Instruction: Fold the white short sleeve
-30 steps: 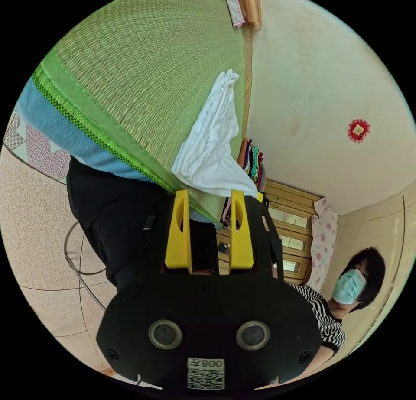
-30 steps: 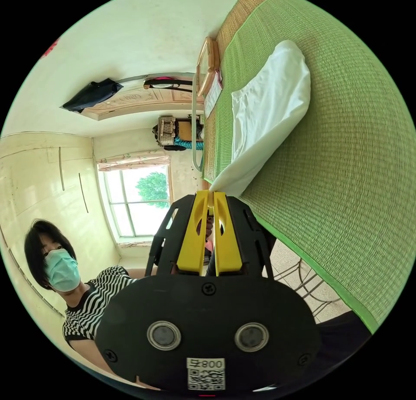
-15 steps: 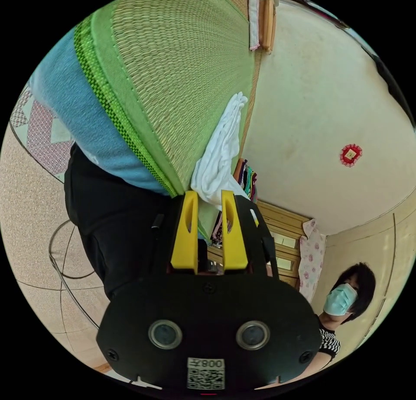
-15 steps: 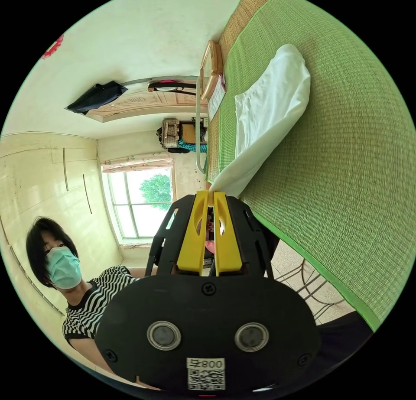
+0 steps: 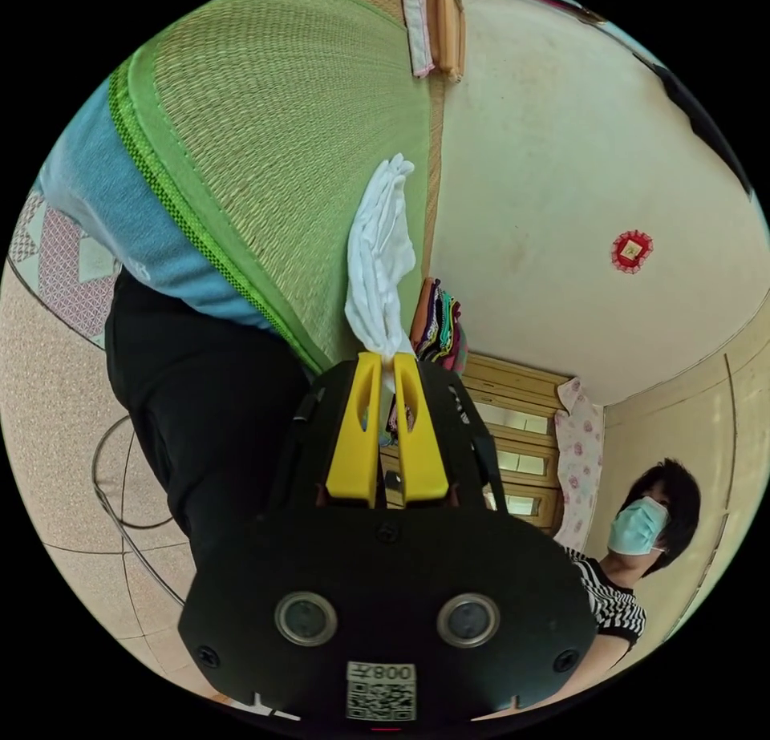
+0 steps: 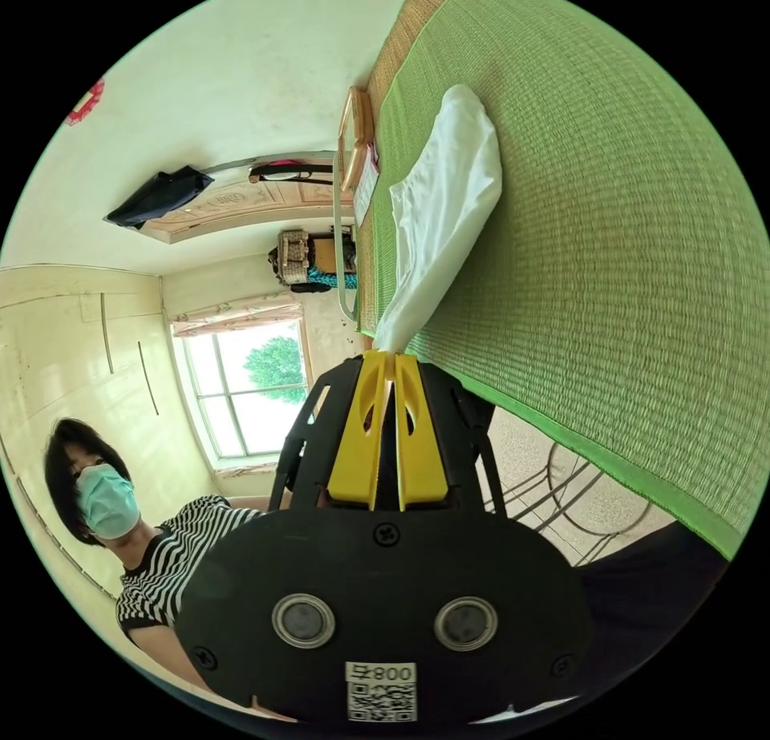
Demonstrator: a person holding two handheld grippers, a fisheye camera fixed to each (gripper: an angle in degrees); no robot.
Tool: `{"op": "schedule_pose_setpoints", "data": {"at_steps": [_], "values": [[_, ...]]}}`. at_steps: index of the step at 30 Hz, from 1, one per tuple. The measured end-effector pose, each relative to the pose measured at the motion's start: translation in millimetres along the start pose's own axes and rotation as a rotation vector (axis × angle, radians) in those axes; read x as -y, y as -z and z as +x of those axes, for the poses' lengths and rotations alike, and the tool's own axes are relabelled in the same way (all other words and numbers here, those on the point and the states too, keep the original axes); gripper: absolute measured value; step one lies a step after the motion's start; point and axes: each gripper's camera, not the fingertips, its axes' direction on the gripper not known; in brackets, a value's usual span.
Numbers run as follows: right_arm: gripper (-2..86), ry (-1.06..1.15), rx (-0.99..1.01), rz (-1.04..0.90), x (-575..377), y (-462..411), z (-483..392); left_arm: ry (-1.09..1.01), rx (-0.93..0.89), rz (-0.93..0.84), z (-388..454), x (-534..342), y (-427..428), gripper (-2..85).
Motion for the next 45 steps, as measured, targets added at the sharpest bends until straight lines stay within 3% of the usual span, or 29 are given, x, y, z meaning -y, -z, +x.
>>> {"op": "schedule_pose_setpoints", "data": {"at_steps": [21,33,45], "values": [[1.9,-0.062,-0.004,0.013,-71,57,59,-0.056,0.083,-0.113,85,-24,-38,2.8],[1.8,-0.037,0.031,0.036,-103,103,80,-0.099,0.076,-0.133,158,7,-81,2.8],[1.8,0.061,0.111,0.137,-143,189,82,-0.216,-0.003,-0.174,281,71,-171,2.7]]}}
